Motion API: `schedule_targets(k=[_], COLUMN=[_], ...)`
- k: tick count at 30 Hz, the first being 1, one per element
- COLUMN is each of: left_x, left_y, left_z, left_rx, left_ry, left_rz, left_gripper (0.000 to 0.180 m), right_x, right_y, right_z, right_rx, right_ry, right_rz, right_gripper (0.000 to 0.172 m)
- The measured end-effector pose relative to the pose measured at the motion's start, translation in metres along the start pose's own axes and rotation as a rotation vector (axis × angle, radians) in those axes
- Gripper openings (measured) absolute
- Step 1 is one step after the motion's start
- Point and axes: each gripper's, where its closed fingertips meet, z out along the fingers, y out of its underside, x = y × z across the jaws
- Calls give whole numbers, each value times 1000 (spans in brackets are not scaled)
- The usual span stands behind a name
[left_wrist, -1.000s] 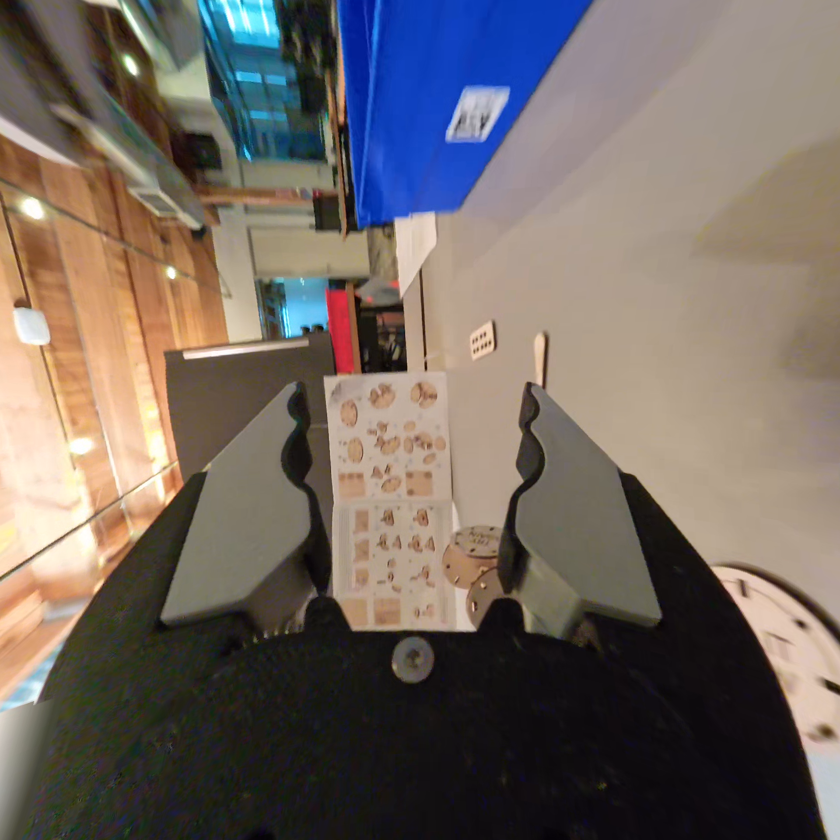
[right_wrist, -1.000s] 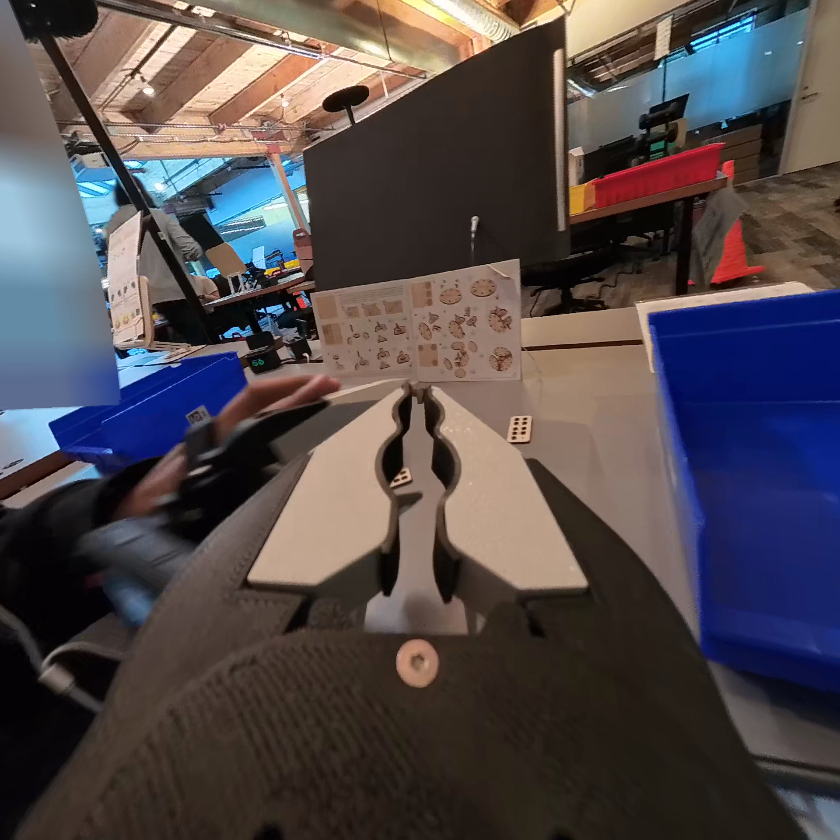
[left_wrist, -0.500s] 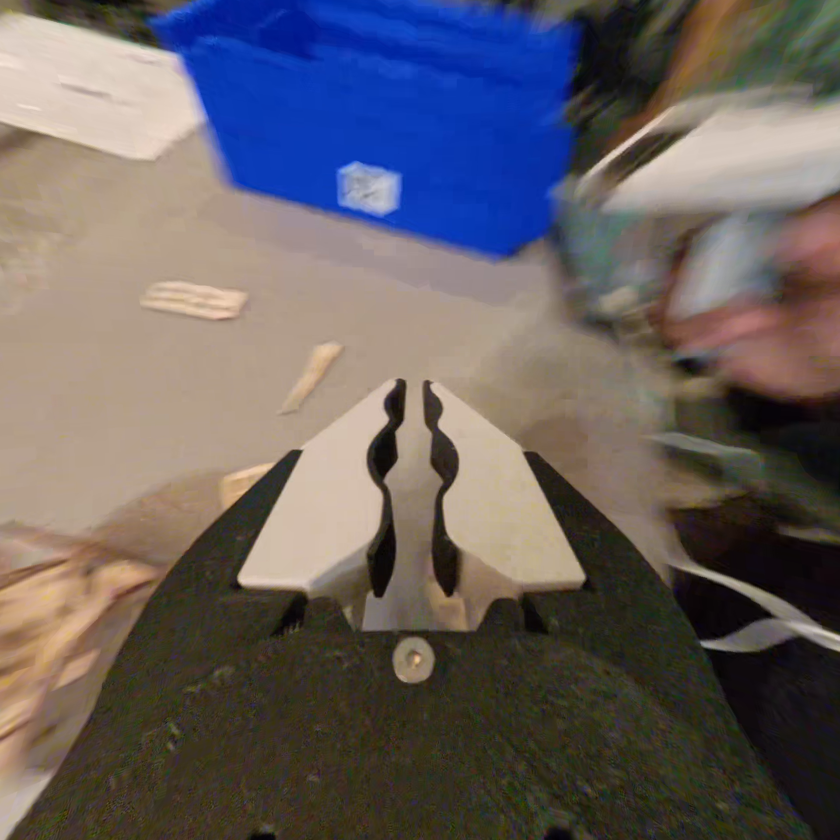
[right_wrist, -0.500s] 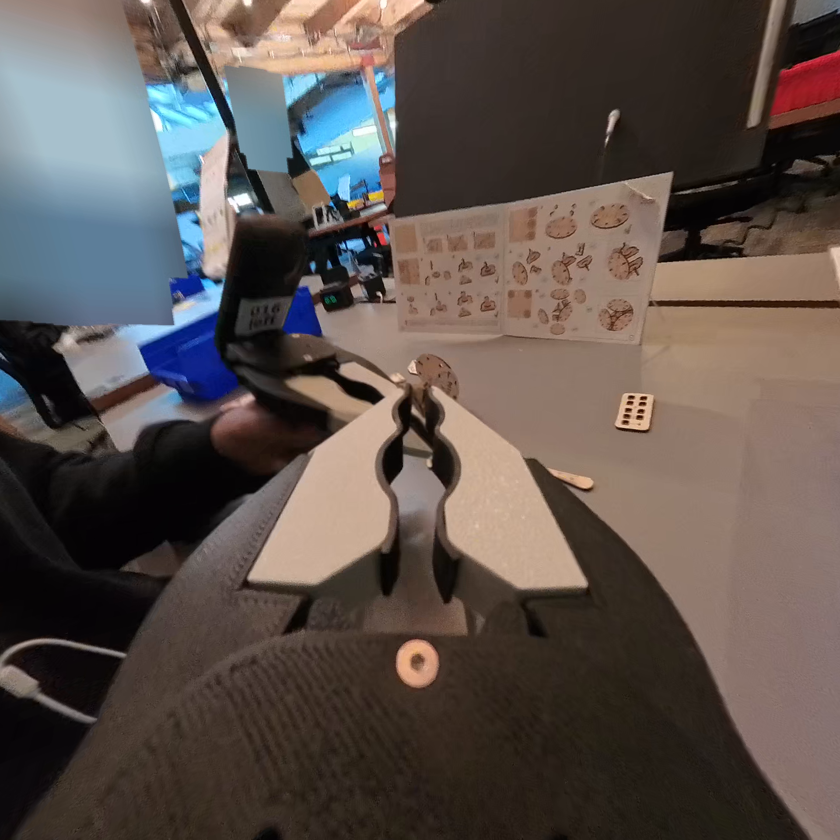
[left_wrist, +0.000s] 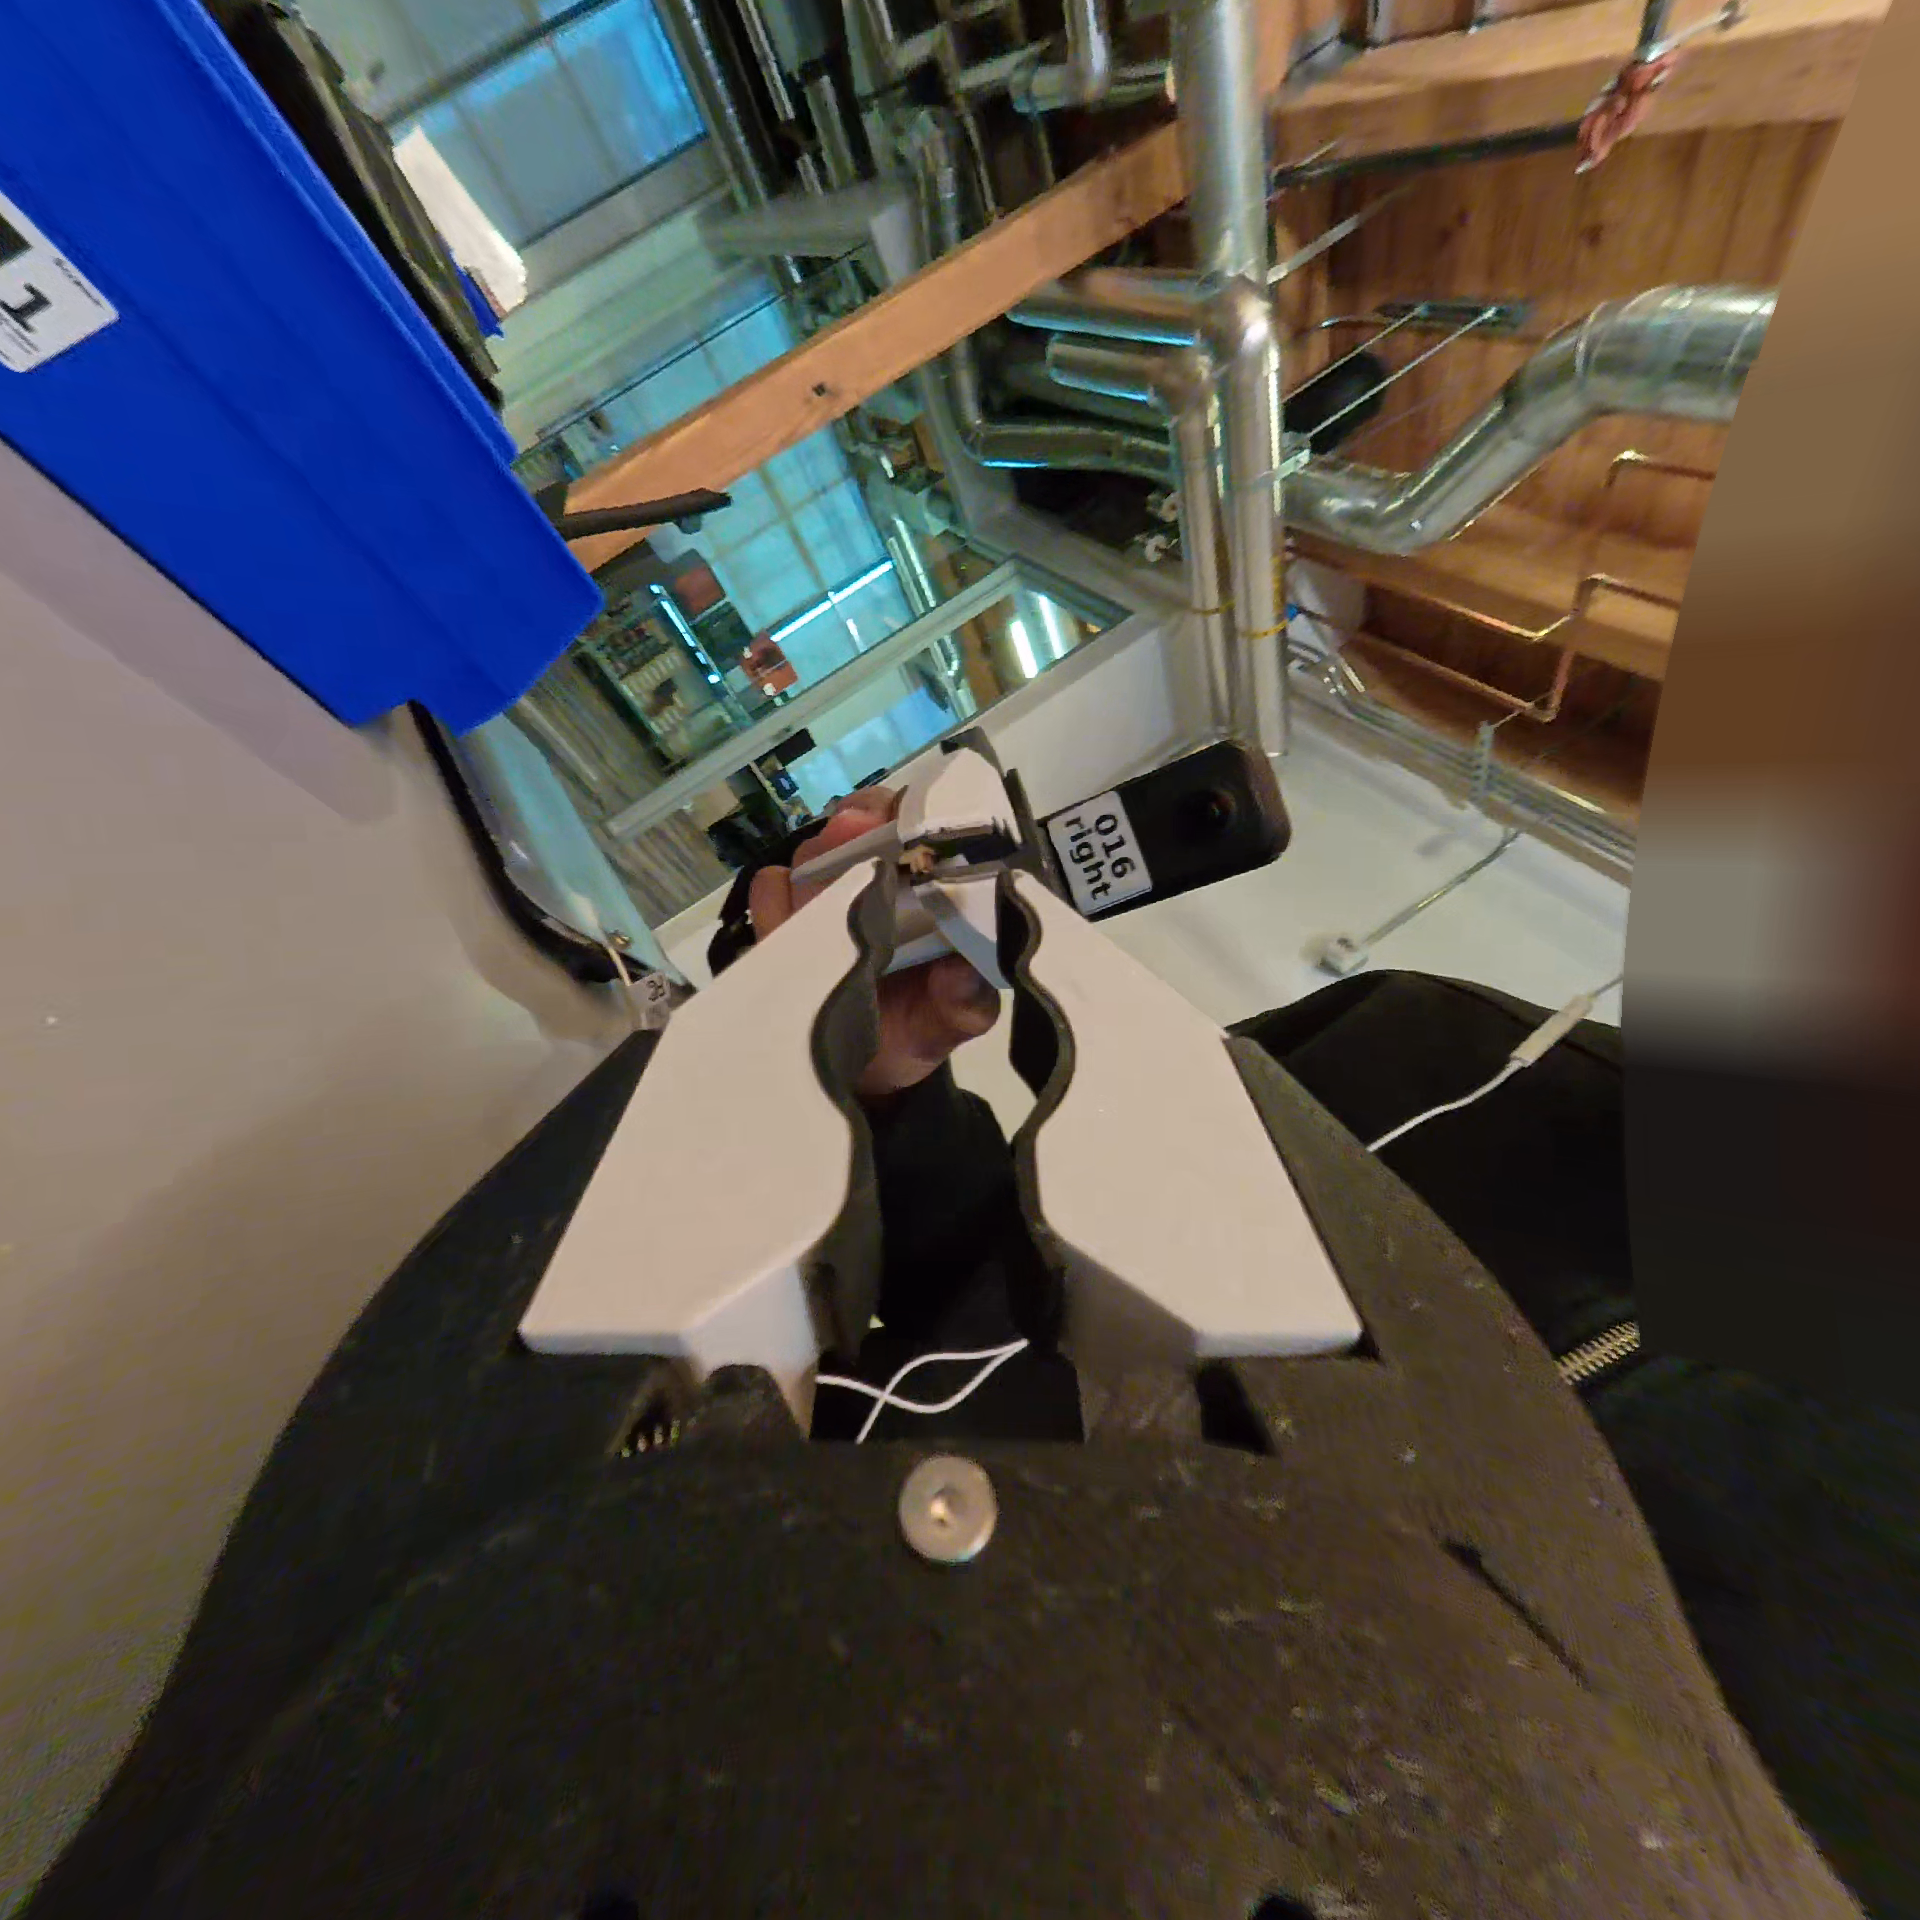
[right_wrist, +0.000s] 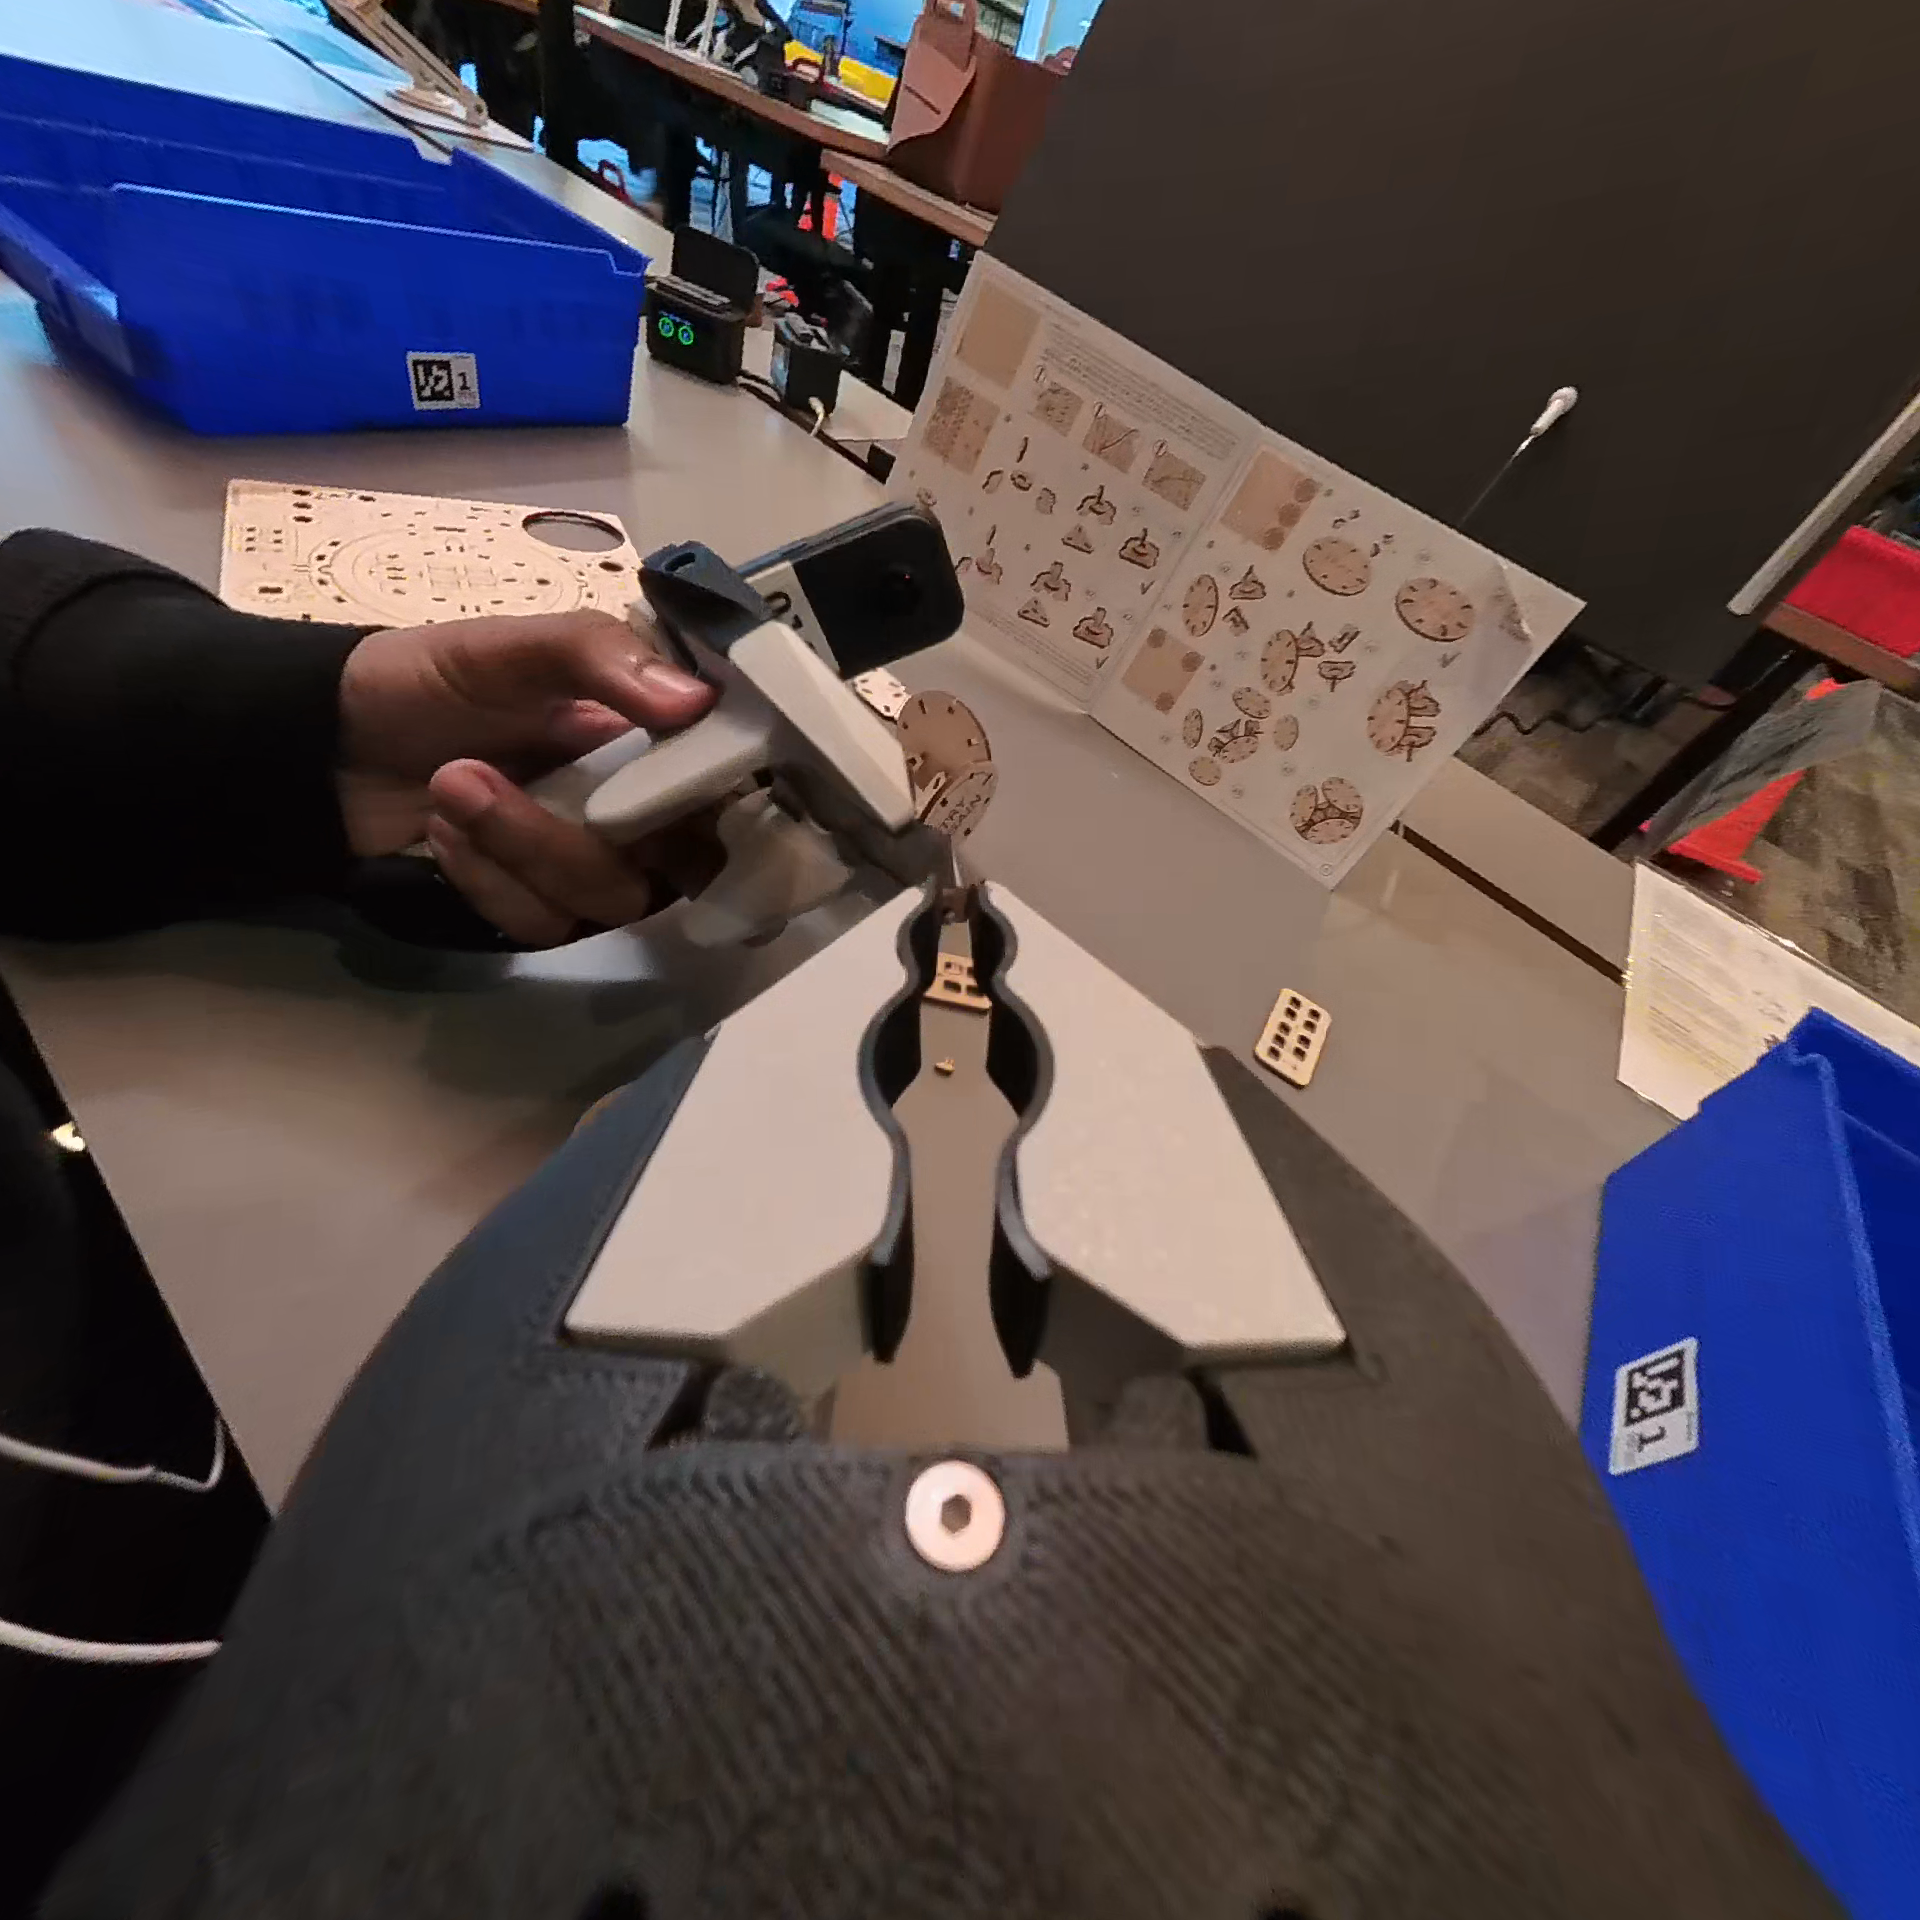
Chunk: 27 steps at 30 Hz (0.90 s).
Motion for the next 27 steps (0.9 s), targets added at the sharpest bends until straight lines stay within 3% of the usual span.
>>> schedule_targets(k=[10,27], left_x=[-2,-2], left_y=[6,20], left_z=[-1,-5], left_rx=[-25,-50], left_ry=[47,63], left_rz=[-61,-90], left_gripper=[6,3], right_x=[-10,-25], right_y=[1,5], right_z=[4,-1], right_rx=[-40,-30], right_ry=[-45,-151], right_rz=[-73,5], right_gripper=[4,9])
